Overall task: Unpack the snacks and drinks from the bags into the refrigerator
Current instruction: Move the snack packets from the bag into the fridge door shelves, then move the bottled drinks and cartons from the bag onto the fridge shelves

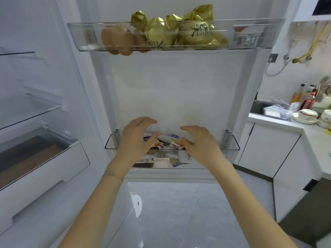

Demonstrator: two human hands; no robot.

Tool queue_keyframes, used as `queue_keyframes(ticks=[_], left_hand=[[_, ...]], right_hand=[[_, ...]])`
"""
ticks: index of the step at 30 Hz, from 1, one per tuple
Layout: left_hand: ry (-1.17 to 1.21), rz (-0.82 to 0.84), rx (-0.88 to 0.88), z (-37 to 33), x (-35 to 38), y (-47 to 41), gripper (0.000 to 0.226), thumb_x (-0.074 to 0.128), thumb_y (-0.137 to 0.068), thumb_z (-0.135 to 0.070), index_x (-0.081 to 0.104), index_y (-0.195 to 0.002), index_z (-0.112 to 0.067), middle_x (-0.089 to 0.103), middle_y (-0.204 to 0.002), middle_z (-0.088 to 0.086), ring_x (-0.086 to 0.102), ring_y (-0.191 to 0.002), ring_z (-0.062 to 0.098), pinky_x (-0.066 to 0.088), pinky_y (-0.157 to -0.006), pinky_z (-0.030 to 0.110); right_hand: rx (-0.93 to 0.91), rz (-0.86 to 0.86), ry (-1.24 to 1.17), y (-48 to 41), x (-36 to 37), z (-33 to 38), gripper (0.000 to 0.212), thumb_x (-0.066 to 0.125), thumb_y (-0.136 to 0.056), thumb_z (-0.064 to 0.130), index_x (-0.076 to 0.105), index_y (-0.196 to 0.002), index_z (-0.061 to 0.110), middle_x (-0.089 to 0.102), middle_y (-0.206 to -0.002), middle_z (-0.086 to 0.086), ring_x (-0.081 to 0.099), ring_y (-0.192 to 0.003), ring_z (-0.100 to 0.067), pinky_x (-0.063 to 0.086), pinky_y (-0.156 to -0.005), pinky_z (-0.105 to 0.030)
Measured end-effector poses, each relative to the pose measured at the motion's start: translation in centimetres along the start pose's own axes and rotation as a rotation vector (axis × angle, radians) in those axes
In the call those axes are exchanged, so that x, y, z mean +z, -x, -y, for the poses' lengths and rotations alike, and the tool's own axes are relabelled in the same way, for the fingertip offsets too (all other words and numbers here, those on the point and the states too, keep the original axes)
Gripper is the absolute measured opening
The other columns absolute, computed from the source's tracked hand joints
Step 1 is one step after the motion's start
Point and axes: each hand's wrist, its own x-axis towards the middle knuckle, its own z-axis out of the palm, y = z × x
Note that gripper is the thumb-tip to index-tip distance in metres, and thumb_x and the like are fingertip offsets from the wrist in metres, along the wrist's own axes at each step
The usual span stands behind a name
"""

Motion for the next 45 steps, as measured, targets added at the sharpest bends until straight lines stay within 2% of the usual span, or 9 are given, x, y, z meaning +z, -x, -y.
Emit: queue_keyframes(ticks=[2, 4, 7, 12, 18, 26, 35, 39, 45], left_hand=[[-0.043, -0.013, 0.036, -0.8, 0.7, 0.0, 0.054, 0.048, -0.086, -0.054, 0.062, -0.125, -0.020, 0.057, -0.135, 0.006, 0.049, -0.126, 0.029, 0.037, -0.106, 0.048], [-0.096, 0.033, 0.045, -2.0, 1.4, 0.1, 0.063, 0.040, -0.086, -0.060, 0.052, -0.137, -0.025, 0.045, -0.148, 0.004, 0.035, -0.139, 0.030, 0.024, -0.114, 0.055], [-0.127, 0.082, 0.118, -3.9, 2.9, 0.5, 0.069, 0.033, -0.087, -0.064, 0.040, -0.146, -0.029, 0.029, -0.158, 0.001, 0.017, -0.147, 0.028, 0.009, -0.118, 0.053], [-0.112, 0.158, 0.281, -8.1, 6.3, 1.0, 0.070, 0.032, -0.089, -0.065, 0.027, -0.151, -0.032, 0.017, -0.162, 0.001, 0.003, -0.150, 0.025, 0.002, -0.119, 0.053], [0.011, 0.233, 0.490, -16.6, 11.5, 1.6, 0.070, 0.034, -0.089, -0.065, 0.029, -0.150, -0.031, 0.018, -0.161, 0.001, 0.005, -0.149, 0.026, 0.006, -0.117, 0.054], [0.085, 0.330, 0.625, -28.0, 21.1, 2.3, 0.072, 0.029, -0.089, -0.065, 0.025, -0.152, -0.031, 0.014, -0.162, 0.003, 0.000, -0.150, 0.027, -0.001, -0.117, 0.054], [0.118, 0.337, 0.700, -40.3, 30.4, 1.7, 0.071, 0.027, -0.091, -0.065, 0.025, -0.153, -0.030, 0.015, -0.162, 0.003, 0.000, -0.150, 0.028, -0.001, -0.118, 0.054], [0.118, 0.371, 0.690, -43.7, 34.0, 1.5, 0.073, 0.024, -0.089, -0.067, 0.025, -0.152, -0.031, 0.012, -0.163, 0.003, -0.002, -0.150, 0.028, -0.006, -0.117, 0.052], [0.128, 0.403, 0.724, -47.6, 39.7, -0.8, 0.072, 0.026, -0.089, -0.067, 0.023, -0.152, -0.033, 0.015, -0.162, 0.003, 0.001, -0.150, 0.029, -0.001, -0.118, 0.055]], right_hand=[[-0.022, -0.079, 0.025, 1.1, -0.5, -0.3, 0.048, 0.061, -0.092, 0.029, 0.051, -0.138, 0.022, 0.052, -0.140, -0.001, 0.040, -0.132, -0.024, 0.035, -0.108, -0.038], [-0.039, -0.109, 0.034, 2.4, -1.2, -0.7, 0.056, 0.064, -0.090, 0.032, 0.047, -0.142, 0.024, 0.044, -0.148, -0.002, 0.031, -0.139, -0.024, 0.026, -0.115, -0.038], [-0.007, -0.161, 0.070, 5.0, -2.4, -1.7, 0.063, 0.063, -0.089, 0.038, 0.039, -0.147, 0.028, 0.033, -0.155, -0.002, 0.020, -0.145, -0.025, 0.017, -0.117, -0.038], [0.161, -0.239, 0.197, 10.0, -5.0, -4.4, 0.069, 0.058, -0.091, 0.047, 0.025, -0.151, 0.035, 0.018, -0.160, 0.003, 0.004, -0.148, -0.020, 0.009, -0.119, -0.041], [0.441, -0.253, 0.362, 16.4, -9.7, -9.7, 0.075, 0.053, -0.092, 0.053, 0.010, -0.152, 0.041, 0.008, -0.162, 0.004, -0.003, -0.149, -0.021, 0.003, -0.120, -0.044], [0.684, -0.295, 0.464, 23.8, -17.1, -17.7, 0.076, 0.053, -0.091, 0.051, 0.010, -0.152, 0.039, 0.008, -0.162, 0.002, -0.002, -0.148, -0.021, 0.002, -0.119, -0.045], [0.783, -0.309, 0.496, 29.3, -25.0, -27.2, 0.074, 0.052, -0.092, 0.050, 0.010, -0.152, 0.039, 0.003, -0.162, 0.003, -0.003, -0.149, -0.024, 0.001, -0.119, -0.045], [0.798, -0.299, 0.505, 30.5, -27.3, -31.2, 0.074, 0.052, -0.092, 0.052, 0.010, -0.152, 0.040, 0.008, -0.162, 0.001, -0.003, -0.148, -0.024, 0.003, -0.120, -0.046], [0.829, -0.296, 0.479, 29.9, -29.9, -36.7, 0.073, 0.051, -0.092, 0.052, 0.009, -0.152, 0.040, 0.008, -0.162, 0.000, -0.003, -0.148, -0.023, 0.002, -0.120, -0.045]])
